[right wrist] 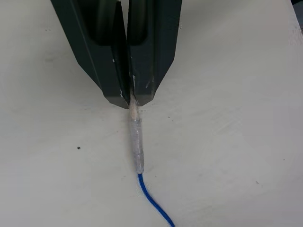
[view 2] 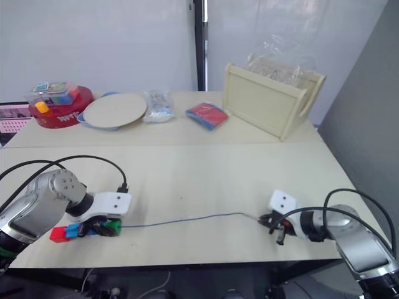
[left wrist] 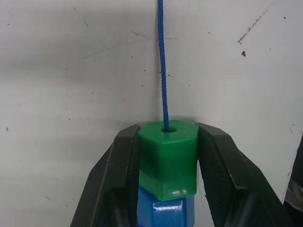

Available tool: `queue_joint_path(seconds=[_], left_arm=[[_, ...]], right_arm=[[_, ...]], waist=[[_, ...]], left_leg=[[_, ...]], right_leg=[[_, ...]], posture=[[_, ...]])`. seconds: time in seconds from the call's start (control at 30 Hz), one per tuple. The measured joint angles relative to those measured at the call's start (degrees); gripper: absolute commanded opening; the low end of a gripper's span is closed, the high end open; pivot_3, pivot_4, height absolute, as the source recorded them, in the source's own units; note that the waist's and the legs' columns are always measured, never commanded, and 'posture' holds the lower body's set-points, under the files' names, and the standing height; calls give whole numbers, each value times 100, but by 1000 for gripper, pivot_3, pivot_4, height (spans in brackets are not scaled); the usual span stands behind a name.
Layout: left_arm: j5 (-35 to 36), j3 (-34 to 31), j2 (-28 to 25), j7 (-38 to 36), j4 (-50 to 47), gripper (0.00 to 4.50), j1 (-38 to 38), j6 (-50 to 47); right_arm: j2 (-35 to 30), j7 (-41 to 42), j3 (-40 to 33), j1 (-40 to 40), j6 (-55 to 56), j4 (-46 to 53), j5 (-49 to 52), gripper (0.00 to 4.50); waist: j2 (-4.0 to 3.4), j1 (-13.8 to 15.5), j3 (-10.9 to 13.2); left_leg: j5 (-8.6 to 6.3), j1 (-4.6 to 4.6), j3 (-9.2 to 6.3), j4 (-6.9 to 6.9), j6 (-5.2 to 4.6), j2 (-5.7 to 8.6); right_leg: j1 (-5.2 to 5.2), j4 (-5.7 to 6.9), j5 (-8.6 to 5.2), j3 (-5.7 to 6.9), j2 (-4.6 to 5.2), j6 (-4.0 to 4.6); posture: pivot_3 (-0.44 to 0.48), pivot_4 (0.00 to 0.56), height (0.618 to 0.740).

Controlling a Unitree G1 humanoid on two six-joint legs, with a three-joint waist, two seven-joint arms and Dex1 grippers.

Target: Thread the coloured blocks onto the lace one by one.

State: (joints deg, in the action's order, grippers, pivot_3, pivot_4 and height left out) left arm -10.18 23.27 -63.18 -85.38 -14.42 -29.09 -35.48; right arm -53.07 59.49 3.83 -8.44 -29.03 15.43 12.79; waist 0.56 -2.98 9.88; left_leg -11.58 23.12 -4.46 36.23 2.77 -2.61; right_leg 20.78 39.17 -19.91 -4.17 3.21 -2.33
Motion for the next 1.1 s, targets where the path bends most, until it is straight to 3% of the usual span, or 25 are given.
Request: queue_joint_path(seconds=[0.2, 0.27, 0.47, 0.5, 0.6, 0.67, 0.83, 0.93, 1.1], left_arm=[[-132, -118, 28, 286, -178, 1286, 318, 167], [-151, -206, 70, 419, -238, 2336, 431, 173], [-13, -416, 135, 576, -219, 4236, 525, 201], [89, -461, 135, 578, -198, 4500, 536, 236], [399, -811, 97, 611, -157, 4500, 633, 301], [660, -1303, -70, 639, -152, 4500, 786, 300], [1760, -3105, -56, 619, -531, 4500, 1678, 21], [2606, -4523, 518, 646, -926, 4500, 2514, -518], [3048, -6317, 1564, 1046, -1014, 4500, 3931, -322]], right_arm=[[159, -152, 600, -314, -450, 95, -415, 0], [219, -237, 676, -312, -446, 85, -554, 674], [369, -349, 546, -330, -269, -138, -684, 2624], [378, -332, 467, -325, -246, -156, -643, 3058], [378, -328, 99, -201, -237, -193, -399, 4011], [396, -267, -160, -3, -346, -67, -96, 4444], [536, -200, -858, 415, -710, 288, 751, 4444], [537, -187, -1430, 754, -824, 483, 1179, 4444], [826, -304, -2152, 1340, -473, 307, 1338, 4444]], waist=[[30, -14, -65], [40, -5, -88], [97, 6, -103], [100, 11, -101], [105, 54, -90], [107, 64, -84], [52, 64, -39], [47, 71, -36], [54, 53, -34]], left_leg=[[-4, -98, 5, -32, -6, -8], [-9, -127, 5, -34, -13, -11], [-22, -157, 5, -39, -27, -17], [-23, -144, 3, -39, -28, -18], [-23, -92, -2, -35, -28, -18], [-22, -23, -5, -22, -28, -18], [-21, 4, -1, -10, -27, -8], [-21, 0, -2, -11, -27, -9], [-21, -18, 1, -18, -26, -10]], right_leg=[[-91, -21, -5, -2, -5, 4], [-123, -29, -7, 1, -8, 5], [-156, -47, -14, 6, -10, 12], [-149, -52, -14, 10, -10, 12], [-109, -54, -14, 17, -10, 13], [-40, -32, -13, 18, -10, 13], [-16, -26, -14, 16, 3, 12], [-18, -24, -14, 17, 3, 11], [-31, -28, -14, 12, 3, 12]], posture=[[0, 150, 740], [0, 150, 740], [0, 150, 740], [0, 150, 740], [0, 150, 740], [0, 150, 740], [0, 150, 740], [0, 150, 740], [0, 150, 740]])
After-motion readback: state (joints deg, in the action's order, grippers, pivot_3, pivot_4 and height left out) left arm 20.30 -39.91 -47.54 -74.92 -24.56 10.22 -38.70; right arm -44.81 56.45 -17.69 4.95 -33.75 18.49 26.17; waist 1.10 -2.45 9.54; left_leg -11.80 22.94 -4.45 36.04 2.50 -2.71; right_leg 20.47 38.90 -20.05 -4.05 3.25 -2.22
